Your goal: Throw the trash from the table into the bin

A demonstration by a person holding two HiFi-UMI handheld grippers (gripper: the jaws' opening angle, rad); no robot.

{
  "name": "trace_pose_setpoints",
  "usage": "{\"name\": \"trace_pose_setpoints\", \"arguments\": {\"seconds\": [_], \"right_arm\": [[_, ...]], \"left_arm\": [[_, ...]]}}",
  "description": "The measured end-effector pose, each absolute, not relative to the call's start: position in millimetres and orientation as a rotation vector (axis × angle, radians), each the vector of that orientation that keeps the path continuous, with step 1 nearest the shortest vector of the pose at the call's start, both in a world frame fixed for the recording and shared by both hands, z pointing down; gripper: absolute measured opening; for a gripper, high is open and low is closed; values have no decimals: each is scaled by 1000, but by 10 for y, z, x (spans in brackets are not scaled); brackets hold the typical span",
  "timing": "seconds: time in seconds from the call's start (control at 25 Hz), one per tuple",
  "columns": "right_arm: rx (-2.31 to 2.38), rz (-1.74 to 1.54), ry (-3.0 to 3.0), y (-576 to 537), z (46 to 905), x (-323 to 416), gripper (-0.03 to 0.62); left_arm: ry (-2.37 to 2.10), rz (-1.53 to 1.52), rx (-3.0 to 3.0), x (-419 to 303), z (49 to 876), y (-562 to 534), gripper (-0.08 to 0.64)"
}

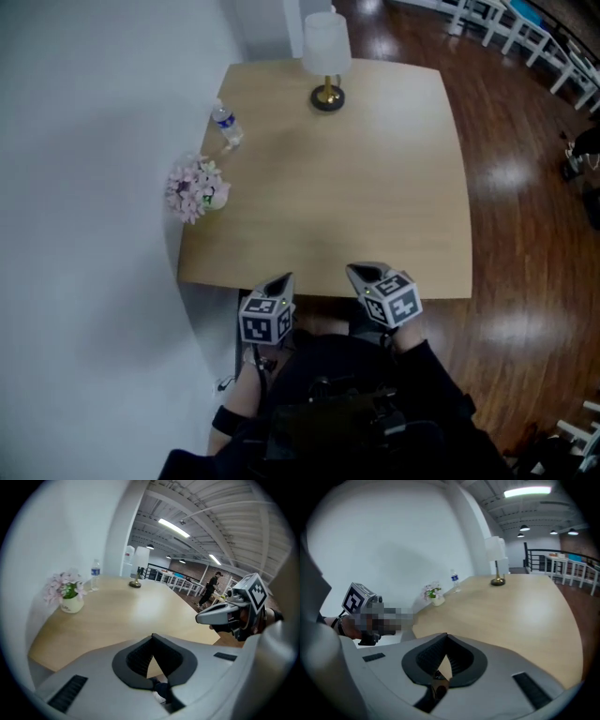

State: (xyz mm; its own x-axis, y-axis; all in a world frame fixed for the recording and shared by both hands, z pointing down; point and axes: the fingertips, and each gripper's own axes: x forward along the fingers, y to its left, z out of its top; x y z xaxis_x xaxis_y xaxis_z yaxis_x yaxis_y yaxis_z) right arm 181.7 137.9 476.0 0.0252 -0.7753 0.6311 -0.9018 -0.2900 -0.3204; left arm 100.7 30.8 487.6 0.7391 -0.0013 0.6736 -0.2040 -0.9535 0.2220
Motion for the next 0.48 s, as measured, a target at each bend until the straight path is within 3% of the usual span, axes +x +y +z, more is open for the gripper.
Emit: {"name": "trace_pose_setpoints", "arguments": {"seconds": [0.2,0.48], "right_arm": [[2336,1184,-1571,1994,4849,2321,2],[2427,1233,-1493,2297,4977,2559,2]], "left_arm": [[29,1087,2703,1607,4939,722,3],[57,1123,2715,1919,4955,902,3]]}}
